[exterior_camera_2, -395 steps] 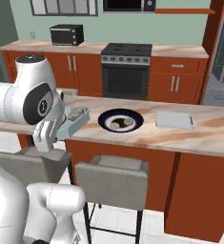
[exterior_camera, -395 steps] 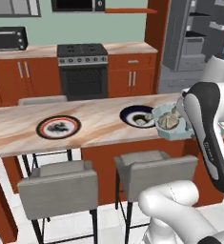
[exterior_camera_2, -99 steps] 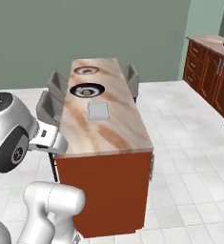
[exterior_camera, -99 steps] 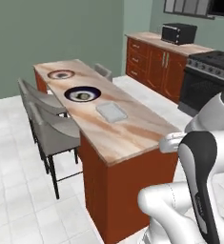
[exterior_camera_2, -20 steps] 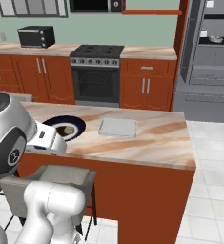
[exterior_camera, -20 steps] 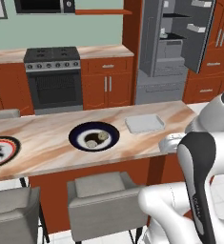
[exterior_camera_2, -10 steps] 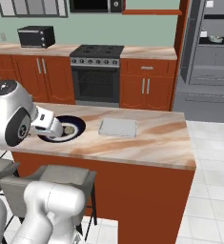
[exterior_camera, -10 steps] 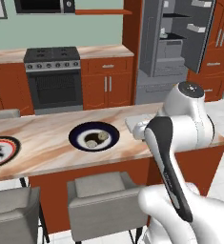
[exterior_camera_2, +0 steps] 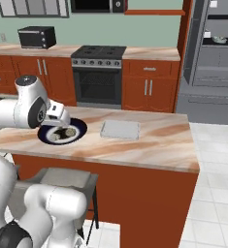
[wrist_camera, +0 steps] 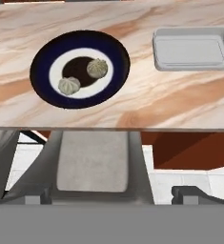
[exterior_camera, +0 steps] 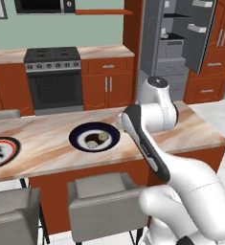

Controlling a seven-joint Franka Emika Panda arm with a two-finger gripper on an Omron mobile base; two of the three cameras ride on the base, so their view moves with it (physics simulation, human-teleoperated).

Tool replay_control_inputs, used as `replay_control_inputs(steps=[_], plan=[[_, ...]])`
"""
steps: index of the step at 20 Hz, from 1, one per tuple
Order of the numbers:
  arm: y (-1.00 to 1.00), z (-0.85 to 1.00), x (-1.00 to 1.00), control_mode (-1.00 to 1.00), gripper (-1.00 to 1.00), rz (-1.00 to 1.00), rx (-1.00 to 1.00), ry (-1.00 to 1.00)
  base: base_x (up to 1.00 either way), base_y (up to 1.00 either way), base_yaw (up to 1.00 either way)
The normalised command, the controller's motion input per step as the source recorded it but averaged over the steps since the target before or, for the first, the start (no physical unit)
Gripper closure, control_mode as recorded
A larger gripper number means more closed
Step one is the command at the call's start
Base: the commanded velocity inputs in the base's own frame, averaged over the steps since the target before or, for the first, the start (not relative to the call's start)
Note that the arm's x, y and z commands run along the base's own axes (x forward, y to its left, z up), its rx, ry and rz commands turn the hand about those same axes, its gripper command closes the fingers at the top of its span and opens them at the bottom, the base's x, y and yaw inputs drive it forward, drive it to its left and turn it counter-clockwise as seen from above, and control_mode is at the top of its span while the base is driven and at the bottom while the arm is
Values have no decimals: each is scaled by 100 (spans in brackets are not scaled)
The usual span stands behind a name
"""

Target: Place two dumplings into each of the tupperware containers and then place the containers in the fridge.

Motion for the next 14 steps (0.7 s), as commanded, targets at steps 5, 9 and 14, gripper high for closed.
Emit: replay_control_inputs(steps=[5,9,14], plan=[[15,-63,92,-100,-100,0,0,3,0,0,0],[29,-68,64,-100,-100,0,0,5,0,0,0],[15,-30,41,-100,-100,1,0,12,0,0,0]])
